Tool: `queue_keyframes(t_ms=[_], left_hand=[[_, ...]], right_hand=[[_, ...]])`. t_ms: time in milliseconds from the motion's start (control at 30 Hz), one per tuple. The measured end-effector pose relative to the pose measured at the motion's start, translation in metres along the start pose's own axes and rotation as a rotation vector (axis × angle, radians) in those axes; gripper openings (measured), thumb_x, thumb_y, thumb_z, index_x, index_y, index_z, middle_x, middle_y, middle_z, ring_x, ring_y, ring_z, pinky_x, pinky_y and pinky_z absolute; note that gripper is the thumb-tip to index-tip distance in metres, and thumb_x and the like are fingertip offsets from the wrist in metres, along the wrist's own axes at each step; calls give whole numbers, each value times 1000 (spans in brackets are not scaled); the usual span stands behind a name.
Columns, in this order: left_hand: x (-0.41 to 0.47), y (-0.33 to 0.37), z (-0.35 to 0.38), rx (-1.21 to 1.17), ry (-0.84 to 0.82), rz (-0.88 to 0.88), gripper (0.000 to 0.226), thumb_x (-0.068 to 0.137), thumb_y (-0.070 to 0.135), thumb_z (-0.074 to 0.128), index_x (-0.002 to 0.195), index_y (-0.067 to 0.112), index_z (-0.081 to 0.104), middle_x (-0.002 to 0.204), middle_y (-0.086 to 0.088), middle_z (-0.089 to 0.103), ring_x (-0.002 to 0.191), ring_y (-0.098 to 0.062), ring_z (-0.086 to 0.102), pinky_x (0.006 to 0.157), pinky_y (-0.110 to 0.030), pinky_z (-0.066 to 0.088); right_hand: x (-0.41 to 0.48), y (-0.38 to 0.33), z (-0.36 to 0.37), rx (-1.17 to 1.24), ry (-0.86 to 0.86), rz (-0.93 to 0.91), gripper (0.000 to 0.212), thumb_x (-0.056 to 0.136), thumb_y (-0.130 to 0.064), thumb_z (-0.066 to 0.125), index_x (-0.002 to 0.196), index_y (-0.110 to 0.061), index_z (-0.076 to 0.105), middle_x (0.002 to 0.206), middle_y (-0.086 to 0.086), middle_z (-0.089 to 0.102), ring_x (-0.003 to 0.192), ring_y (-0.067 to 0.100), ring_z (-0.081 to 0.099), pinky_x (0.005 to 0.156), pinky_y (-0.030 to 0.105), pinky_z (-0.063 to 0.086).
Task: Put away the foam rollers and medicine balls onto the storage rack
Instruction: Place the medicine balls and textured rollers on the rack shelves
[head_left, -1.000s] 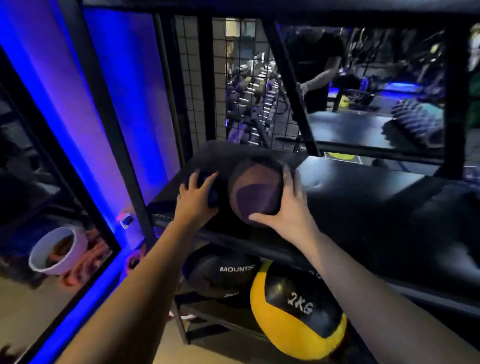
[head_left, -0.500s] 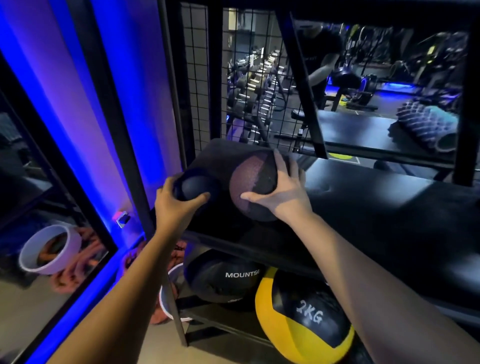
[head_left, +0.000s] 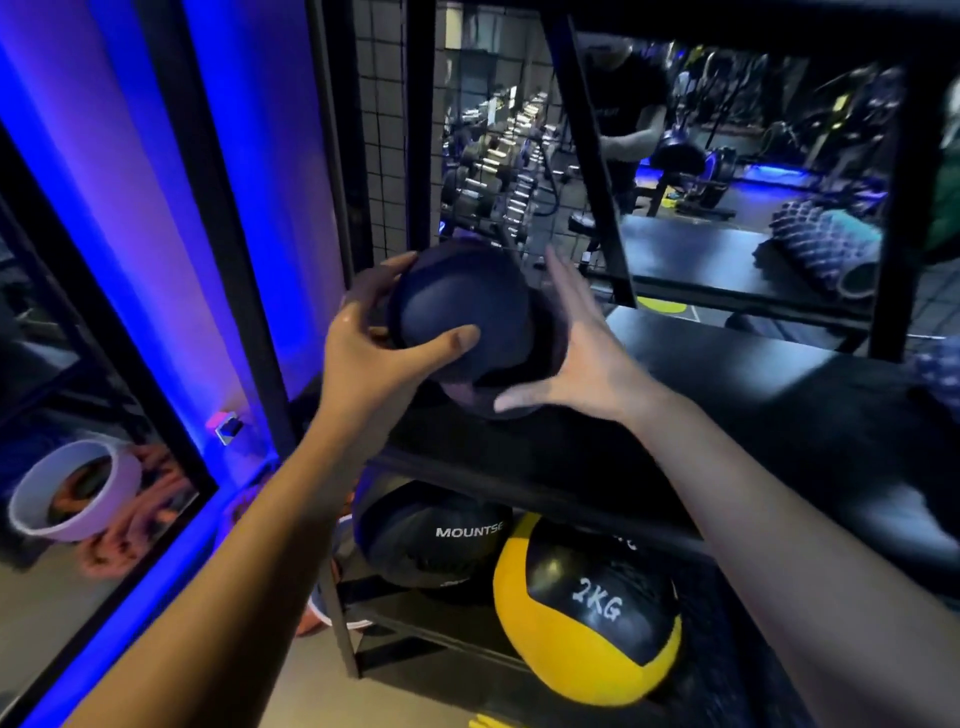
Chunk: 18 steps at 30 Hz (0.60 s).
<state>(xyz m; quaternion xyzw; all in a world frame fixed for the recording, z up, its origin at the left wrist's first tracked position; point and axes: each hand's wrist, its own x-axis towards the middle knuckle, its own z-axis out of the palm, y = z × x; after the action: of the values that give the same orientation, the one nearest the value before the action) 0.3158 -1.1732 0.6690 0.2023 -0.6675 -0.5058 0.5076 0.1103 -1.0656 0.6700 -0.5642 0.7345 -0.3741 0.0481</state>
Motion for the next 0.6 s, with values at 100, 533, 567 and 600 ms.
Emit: queue_keyframes(t_ms=[100,533,567,600], left_hand=[[4,26,41,10,-122,83,80,63,25,98,135,29,61,130,5,65,111,0,64,86,-18,53],[45,-46,109,1068,-595,335,69,92,75,36,155,49,26,169,2,19,154,-38,17,125,-53,15],[45,-62,106,1197,-631,363,74,88,77,43,155,51,24,171,2,7,153,-47,7,125,-58,7],[42,-73,103,1259,-650,409,78,85,76,52,154,52,26,171,0,1,152,-52,3,124,-61,3]], right_hand=[[-17,-7,-10,289,129,-33,156,41,-40,104,159,-26,3,164,1,26,151,16,31,122,48,31],[-104,72,-37,110,520,357,127,36,-42,103,142,-18,36,137,2,44,126,12,50,113,34,41],[-103,75,-35,75,494,374,127,37,-36,103,143,-15,36,136,3,42,124,10,47,113,29,38],[-100,78,-33,32,454,394,129,37,-33,104,145,-12,36,136,4,40,122,10,45,111,24,36]])
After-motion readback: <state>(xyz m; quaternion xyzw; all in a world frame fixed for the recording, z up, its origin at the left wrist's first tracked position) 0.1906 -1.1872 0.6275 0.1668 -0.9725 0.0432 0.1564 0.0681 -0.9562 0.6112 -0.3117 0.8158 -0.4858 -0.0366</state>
